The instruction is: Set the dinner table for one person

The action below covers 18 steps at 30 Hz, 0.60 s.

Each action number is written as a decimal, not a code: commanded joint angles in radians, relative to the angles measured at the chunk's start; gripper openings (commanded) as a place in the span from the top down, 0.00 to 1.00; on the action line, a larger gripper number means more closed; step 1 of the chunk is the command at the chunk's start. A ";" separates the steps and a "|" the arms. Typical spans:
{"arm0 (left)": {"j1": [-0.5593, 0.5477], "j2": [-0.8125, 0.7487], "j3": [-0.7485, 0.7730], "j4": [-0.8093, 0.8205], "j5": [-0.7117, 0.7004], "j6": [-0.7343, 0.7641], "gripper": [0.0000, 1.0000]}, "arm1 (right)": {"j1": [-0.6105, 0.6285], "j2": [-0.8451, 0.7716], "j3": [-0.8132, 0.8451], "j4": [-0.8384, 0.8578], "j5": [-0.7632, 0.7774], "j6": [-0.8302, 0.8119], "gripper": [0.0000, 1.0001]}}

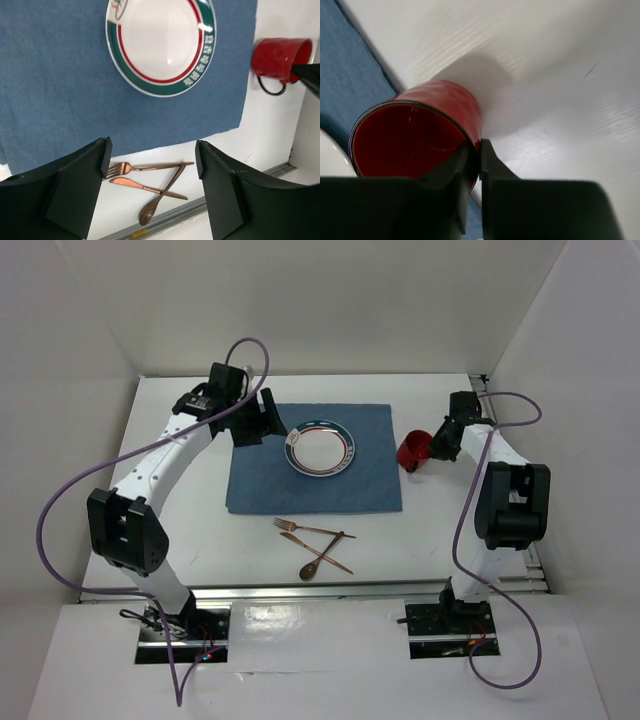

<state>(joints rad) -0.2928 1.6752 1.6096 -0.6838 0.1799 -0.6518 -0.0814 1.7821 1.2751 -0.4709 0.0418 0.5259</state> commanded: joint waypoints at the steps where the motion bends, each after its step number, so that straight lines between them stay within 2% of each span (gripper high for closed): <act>1: -0.012 -0.045 -0.016 -0.033 0.007 0.032 0.15 | -0.006 -0.041 0.043 0.034 0.027 0.023 0.96; 2: -0.012 -0.061 -0.026 -0.046 -0.003 0.032 0.15 | -0.006 -0.052 0.052 0.034 0.036 0.011 1.00; 6: -0.031 -0.101 -0.089 -0.056 -0.036 0.034 0.15 | 0.055 -0.085 0.144 0.026 0.075 -0.055 1.00; 10: -0.051 -0.172 -0.177 -0.065 -0.066 0.011 0.15 | 0.140 -0.020 0.312 -0.055 0.138 -0.099 1.00; 18: -0.101 -0.284 -0.353 -0.097 -0.128 -0.052 0.15 | 0.232 0.294 0.706 -0.181 0.147 -0.110 1.00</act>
<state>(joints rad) -0.3748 1.4509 1.2945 -0.7589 0.0906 -0.6670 0.1368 1.9789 1.8709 -0.5896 0.1623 0.4252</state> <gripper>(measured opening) 0.851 0.152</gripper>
